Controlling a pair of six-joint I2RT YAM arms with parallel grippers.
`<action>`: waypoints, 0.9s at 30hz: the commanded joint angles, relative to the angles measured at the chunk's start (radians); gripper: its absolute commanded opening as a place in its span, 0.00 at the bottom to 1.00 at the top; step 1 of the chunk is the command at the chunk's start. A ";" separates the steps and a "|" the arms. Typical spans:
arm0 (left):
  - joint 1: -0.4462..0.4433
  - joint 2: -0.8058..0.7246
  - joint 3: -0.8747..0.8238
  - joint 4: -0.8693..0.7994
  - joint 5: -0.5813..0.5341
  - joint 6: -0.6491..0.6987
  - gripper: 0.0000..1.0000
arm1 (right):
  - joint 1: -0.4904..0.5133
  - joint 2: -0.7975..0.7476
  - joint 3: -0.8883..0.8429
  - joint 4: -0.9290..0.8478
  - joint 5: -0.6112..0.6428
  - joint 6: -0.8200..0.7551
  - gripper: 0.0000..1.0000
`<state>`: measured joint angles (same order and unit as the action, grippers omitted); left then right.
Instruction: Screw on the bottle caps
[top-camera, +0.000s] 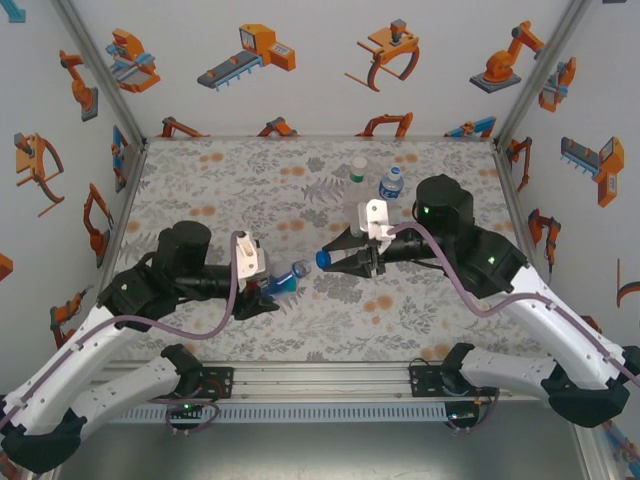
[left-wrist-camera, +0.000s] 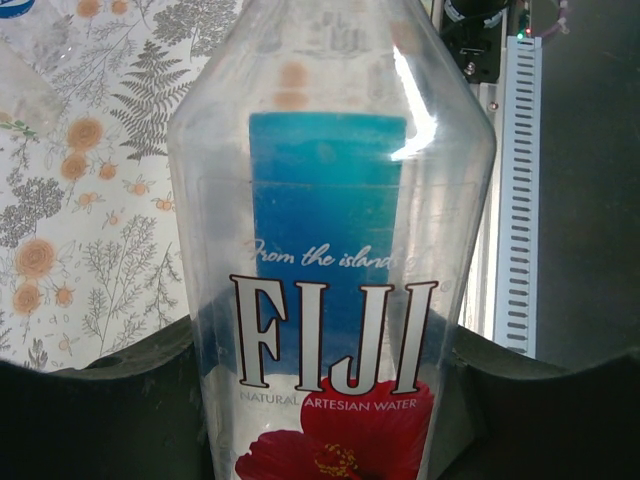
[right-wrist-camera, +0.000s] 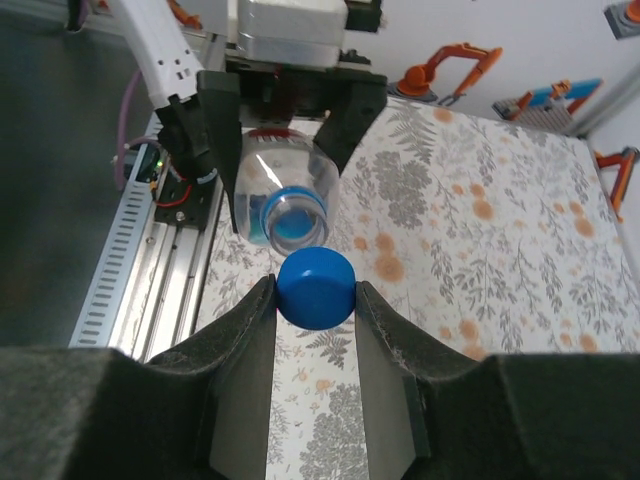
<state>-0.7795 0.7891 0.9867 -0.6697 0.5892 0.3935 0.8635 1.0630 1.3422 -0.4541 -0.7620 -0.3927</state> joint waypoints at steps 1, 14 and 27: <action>-0.009 0.007 0.036 -0.035 0.041 0.051 0.00 | 0.021 0.031 0.052 -0.056 -0.078 -0.068 0.00; -0.015 0.027 0.045 -0.039 0.067 0.074 0.00 | 0.061 0.085 0.089 -0.118 -0.001 -0.098 0.00; -0.017 0.053 0.051 -0.043 0.096 0.077 0.00 | 0.072 0.099 0.101 -0.126 -0.025 -0.102 0.00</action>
<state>-0.7872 0.8402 1.0008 -0.7193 0.6395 0.4431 0.9257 1.1530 1.4063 -0.5800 -0.7696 -0.4706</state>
